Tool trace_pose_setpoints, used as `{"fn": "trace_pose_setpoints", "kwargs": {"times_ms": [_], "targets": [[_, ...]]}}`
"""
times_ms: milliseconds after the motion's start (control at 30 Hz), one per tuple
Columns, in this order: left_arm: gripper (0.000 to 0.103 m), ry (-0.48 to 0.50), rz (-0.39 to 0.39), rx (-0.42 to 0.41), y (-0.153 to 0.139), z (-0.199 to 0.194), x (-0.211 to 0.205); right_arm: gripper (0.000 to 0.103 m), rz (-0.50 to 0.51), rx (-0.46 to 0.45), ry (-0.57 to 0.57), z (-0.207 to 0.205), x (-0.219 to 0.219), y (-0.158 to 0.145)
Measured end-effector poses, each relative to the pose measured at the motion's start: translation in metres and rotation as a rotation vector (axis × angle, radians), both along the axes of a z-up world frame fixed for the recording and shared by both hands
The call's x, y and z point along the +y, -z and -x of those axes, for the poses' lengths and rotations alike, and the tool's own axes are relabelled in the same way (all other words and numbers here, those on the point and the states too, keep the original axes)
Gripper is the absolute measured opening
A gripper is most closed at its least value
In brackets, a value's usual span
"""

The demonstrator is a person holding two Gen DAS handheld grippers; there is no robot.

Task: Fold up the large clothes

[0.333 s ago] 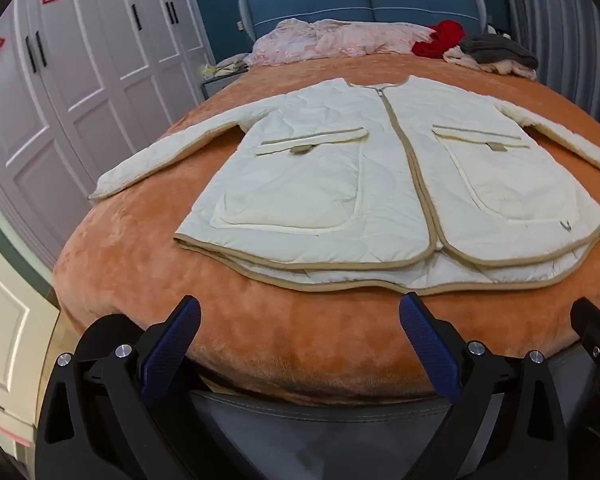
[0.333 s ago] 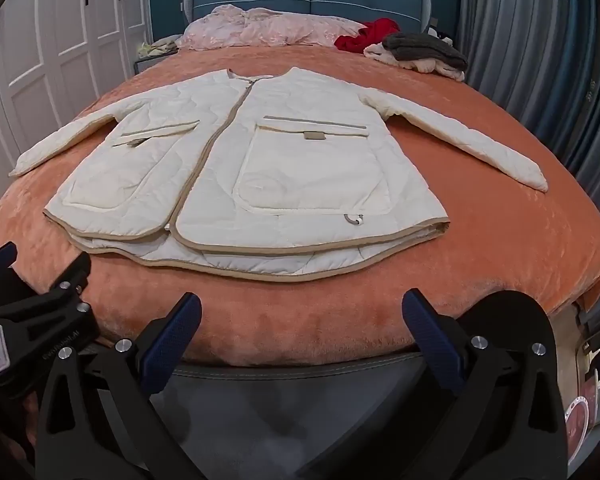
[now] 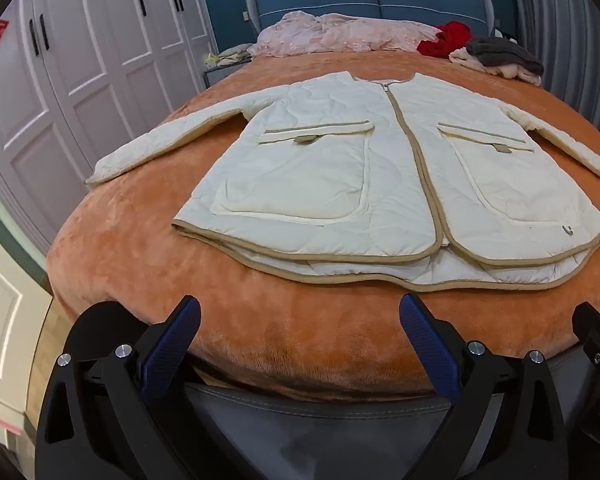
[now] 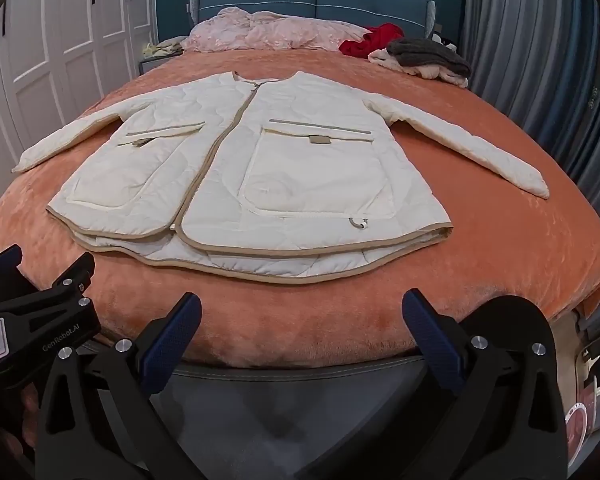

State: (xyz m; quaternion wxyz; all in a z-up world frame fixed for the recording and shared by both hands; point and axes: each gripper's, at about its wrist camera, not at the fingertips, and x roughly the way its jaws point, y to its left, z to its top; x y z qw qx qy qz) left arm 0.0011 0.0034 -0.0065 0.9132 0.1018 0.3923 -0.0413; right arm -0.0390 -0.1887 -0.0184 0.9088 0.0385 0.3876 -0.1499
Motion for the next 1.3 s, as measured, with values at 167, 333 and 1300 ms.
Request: {"fn": "trace_pose_setpoints", "kwargs": {"times_ms": [167,333,1300], "targets": [[0.097,0.009,0.004,-0.011,0.0012,0.0013,-0.0017,0.098,0.007,-0.011,-0.016,0.0018,0.0012,-0.0009],[0.097,0.011,0.01,-0.022,-0.0005,0.0026,-0.001,0.098,0.015,-0.014,-0.024,0.0013,0.0031,-0.0012],[0.097,0.027,-0.007,-0.049,-0.0032,0.0065,-0.0056,0.098,0.011,-0.025,-0.028,0.0018,0.0025,-0.0021]]}}
